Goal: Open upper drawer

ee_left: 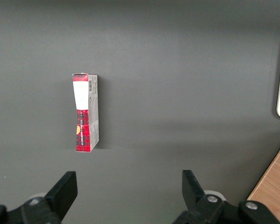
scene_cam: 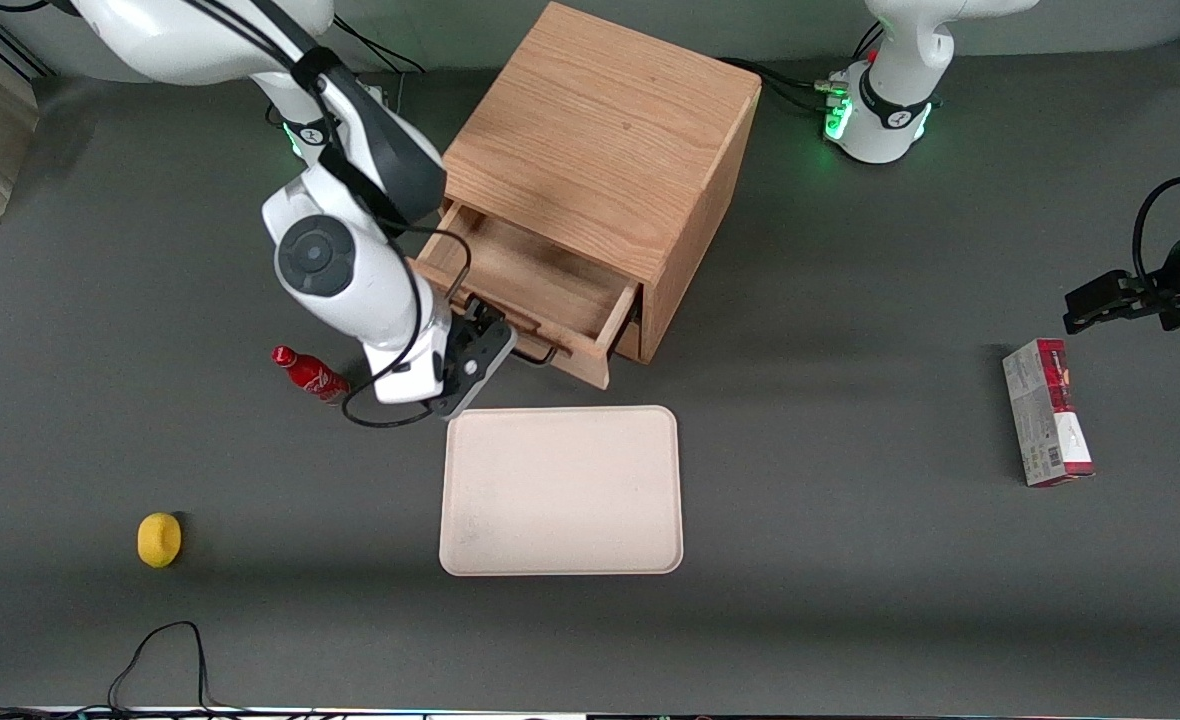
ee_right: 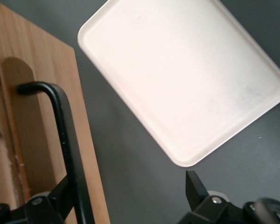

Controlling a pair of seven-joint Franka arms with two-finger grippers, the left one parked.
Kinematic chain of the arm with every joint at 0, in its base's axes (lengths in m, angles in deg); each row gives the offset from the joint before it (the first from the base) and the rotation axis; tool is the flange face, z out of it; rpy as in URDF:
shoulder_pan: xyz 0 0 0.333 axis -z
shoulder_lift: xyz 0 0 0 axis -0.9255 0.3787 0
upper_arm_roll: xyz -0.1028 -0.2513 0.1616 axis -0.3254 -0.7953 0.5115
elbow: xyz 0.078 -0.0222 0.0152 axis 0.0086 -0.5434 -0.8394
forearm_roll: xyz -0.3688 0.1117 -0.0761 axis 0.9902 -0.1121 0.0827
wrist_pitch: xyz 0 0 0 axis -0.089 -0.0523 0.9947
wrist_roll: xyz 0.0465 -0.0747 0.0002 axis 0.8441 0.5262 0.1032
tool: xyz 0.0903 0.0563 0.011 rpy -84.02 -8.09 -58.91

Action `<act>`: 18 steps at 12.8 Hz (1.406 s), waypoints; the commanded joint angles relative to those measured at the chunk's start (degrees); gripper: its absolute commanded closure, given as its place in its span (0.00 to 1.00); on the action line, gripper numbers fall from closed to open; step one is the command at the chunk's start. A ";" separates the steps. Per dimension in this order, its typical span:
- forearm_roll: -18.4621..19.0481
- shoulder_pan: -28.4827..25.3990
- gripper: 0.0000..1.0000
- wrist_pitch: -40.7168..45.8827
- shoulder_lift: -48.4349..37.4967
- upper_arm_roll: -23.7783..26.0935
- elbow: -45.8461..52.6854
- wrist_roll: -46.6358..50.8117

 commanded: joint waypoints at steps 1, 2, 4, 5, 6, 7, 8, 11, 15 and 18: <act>0.78 -0.34 0.00 2.20 4.98 -1.66 7.91 -0.87; 0.87 -0.34 0.00 2.20 5.07 -2.80 8.10 -0.96; 1.48 -0.34 0.00 2.11 5.07 -3.77 9.15 -0.96; 1.40 -0.34 0.00 2.20 5.07 -4.56 9.24 -0.79; 0.96 -0.25 0.00 2.20 4.81 -4.74 9.24 0.00; 0.87 -0.08 0.00 2.46 4.03 -5.00 9.24 0.27; 0.78 0.01 0.00 3.59 2.54 -6.49 9.33 0.88; -5.17 0.45 0.00 8.87 -5.18 -18.31 9.16 4.21; -9.31 0.36 0.00 12.56 -12.40 -29.33 8.89 5.45; -8.62 0.19 0.00 23.34 -16.01 -31.54 7.84 20.77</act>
